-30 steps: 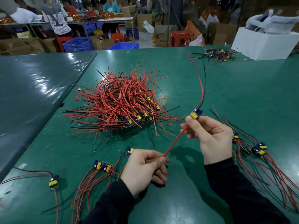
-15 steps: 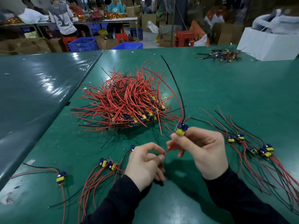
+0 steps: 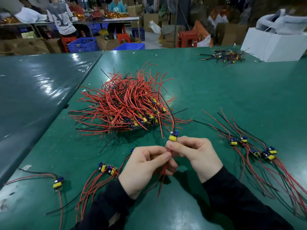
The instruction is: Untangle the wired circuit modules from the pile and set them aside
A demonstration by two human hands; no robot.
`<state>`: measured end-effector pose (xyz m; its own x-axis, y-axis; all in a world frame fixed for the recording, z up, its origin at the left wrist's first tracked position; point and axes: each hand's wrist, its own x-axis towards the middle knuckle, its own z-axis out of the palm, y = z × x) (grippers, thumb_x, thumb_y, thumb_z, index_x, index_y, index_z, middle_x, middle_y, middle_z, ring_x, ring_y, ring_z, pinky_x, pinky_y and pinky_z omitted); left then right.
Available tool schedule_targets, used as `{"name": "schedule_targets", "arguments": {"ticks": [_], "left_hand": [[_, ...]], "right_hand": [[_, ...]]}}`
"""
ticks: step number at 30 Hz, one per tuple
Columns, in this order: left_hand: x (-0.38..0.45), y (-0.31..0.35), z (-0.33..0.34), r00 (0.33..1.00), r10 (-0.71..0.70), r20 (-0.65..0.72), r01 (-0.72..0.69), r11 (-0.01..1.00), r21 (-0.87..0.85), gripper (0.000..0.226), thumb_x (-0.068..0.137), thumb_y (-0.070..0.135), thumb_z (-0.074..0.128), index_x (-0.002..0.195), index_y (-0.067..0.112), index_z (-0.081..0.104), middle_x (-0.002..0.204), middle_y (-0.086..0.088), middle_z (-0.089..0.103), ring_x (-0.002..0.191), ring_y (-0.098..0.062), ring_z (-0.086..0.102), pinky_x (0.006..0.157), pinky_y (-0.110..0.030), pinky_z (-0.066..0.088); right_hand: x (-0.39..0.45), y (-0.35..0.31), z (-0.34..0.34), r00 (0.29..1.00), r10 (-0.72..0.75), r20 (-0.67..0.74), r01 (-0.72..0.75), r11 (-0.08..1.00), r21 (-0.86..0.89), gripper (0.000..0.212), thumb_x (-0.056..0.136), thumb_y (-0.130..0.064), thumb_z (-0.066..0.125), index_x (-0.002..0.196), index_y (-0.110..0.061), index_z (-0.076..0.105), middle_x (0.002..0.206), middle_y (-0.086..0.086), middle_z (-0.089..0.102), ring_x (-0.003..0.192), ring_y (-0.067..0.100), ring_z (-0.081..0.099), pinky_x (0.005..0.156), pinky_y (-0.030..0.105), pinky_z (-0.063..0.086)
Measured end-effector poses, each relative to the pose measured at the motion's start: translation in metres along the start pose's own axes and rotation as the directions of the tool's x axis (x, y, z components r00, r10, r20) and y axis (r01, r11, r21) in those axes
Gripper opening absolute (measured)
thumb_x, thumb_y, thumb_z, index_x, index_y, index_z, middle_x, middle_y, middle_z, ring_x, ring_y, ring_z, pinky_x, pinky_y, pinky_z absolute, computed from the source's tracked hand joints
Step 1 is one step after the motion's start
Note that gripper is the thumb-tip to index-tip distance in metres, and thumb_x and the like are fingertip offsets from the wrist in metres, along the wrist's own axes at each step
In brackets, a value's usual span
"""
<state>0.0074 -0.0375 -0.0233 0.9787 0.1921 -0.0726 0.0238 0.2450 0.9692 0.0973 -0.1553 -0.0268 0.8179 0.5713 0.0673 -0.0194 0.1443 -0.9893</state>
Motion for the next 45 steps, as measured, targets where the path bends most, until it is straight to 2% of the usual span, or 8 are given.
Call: {"name": "schedule_targets", "arguments": {"ticks": [12, 17, 23, 28, 33, 38, 43, 45], "left_hand": [[0.002, -0.004, 0.001, 0.988, -0.111, -0.109, 0.099, 0.989, -0.112, 0.015, 0.071, 0.016, 0.063, 0.064, 0.007, 0.073, 0.058, -0.01, 0.065, 0.055, -0.016, 0.065, 0.051, -0.025, 0.056], [0.002, -0.007, 0.002, 0.987, -0.12, -0.103, 0.115, 0.992, -0.053, 0.017, 0.089, 0.003, 0.055, 0.078, 0.0, 0.067, 0.059, -0.01, 0.065, 0.058, -0.019, 0.067, 0.052, -0.025, 0.056], [0.003, -0.009, 0.002, 0.976, -0.073, -0.206, 0.072, 0.997, -0.01, 0.018, 0.09, -0.002, 0.052, 0.077, -0.002, 0.064, 0.055, -0.01, 0.062, 0.047, -0.017, 0.063, 0.046, -0.022, 0.051], [0.005, -0.012, 0.009, 0.986, -0.103, -0.133, 0.105, 0.994, 0.011, 0.02, 0.093, -0.001, 0.049, 0.077, -0.001, 0.062, 0.052, -0.005, 0.062, 0.049, -0.015, 0.064, 0.049, -0.021, 0.053], [0.006, -0.015, 0.007, 0.977, -0.028, -0.213, 0.041, 0.997, 0.059, 0.018, 0.092, -0.003, 0.05, 0.077, -0.003, 0.061, 0.051, -0.008, 0.059, 0.044, -0.015, 0.061, 0.044, -0.019, 0.049], [0.007, -0.017, 0.007, 0.979, -0.038, -0.199, 0.062, 0.991, 0.12, 0.022, 0.093, -0.004, 0.049, 0.076, 0.002, 0.062, 0.052, -0.004, 0.063, 0.049, -0.013, 0.063, 0.048, -0.017, 0.049], [0.01, -0.021, 0.006, 0.959, 0.015, -0.284, 0.039, 0.982, 0.184, 0.027, 0.092, -0.005, 0.05, 0.07, 0.006, 0.061, 0.05, -0.005, 0.062, 0.047, -0.018, 0.059, 0.049, -0.022, 0.047], [0.009, -0.02, 0.002, 0.957, 0.027, -0.289, 0.025, 0.984, 0.175, 0.024, 0.093, -0.003, 0.05, 0.074, 0.004, 0.062, 0.053, -0.006, 0.064, 0.049, -0.017, 0.061, 0.048, -0.019, 0.048]], "right_hand": [[-0.007, 0.008, 0.005, 0.94, -0.337, -0.056, 0.312, 0.914, -0.258, 0.008, 0.068, -0.017, 0.078, 0.063, -0.013, 0.074, 0.063, -0.004, 0.054, 0.062, 0.008, 0.048, 0.061, 0.023, 0.038], [0.001, 0.005, -0.001, 0.931, -0.313, -0.185, 0.279, 0.942, -0.188, 0.015, 0.065, -0.015, 0.08, 0.056, -0.014, 0.068, 0.058, -0.008, 0.05, 0.057, 0.009, 0.043, 0.059, 0.022, 0.035], [-0.012, 0.012, 0.011, 0.905, -0.426, -0.003, 0.412, 0.877, -0.248, 0.007, 0.071, -0.014, 0.078, 0.066, -0.014, 0.073, 0.066, -0.002, 0.056, 0.063, 0.006, 0.054, 0.065, 0.017, 0.043], [0.005, 0.003, -0.007, 0.87, -0.418, -0.262, 0.374, 0.905, -0.204, 0.015, 0.066, -0.017, 0.078, 0.058, -0.023, 0.067, 0.06, -0.005, 0.054, 0.061, 0.011, 0.047, 0.063, 0.025, 0.038], [-0.01, 0.008, 0.009, 0.892, -0.448, -0.053, 0.434, 0.884, -0.176, 0.012, 0.069, -0.01, 0.078, 0.063, -0.019, 0.072, 0.065, -0.006, 0.055, 0.064, 0.008, 0.053, 0.065, 0.017, 0.041], [0.001, -0.008, -0.007, 0.848, -0.457, -0.268, 0.451, 0.888, -0.089, 0.018, 0.067, -0.013, 0.075, 0.055, -0.021, 0.063, 0.059, -0.012, 0.05, 0.058, 0.003, 0.045, 0.061, 0.011, 0.036], [-0.016, 0.002, 0.012, 0.863, -0.503, -0.051, 0.492, 0.858, -0.149, 0.007, 0.069, -0.012, 0.077, 0.066, -0.009, 0.071, 0.067, -0.008, 0.056, 0.063, 0.006, 0.052, 0.064, 0.014, 0.04], [-0.009, 0.001, 0.006, 0.861, -0.49, -0.136, 0.475, 0.87, -0.128, 0.012, 0.069, -0.015, 0.077, 0.064, -0.009, 0.069, 0.065, -0.009, 0.055, 0.063, 0.005, 0.05, 0.064, 0.013, 0.039]]}}
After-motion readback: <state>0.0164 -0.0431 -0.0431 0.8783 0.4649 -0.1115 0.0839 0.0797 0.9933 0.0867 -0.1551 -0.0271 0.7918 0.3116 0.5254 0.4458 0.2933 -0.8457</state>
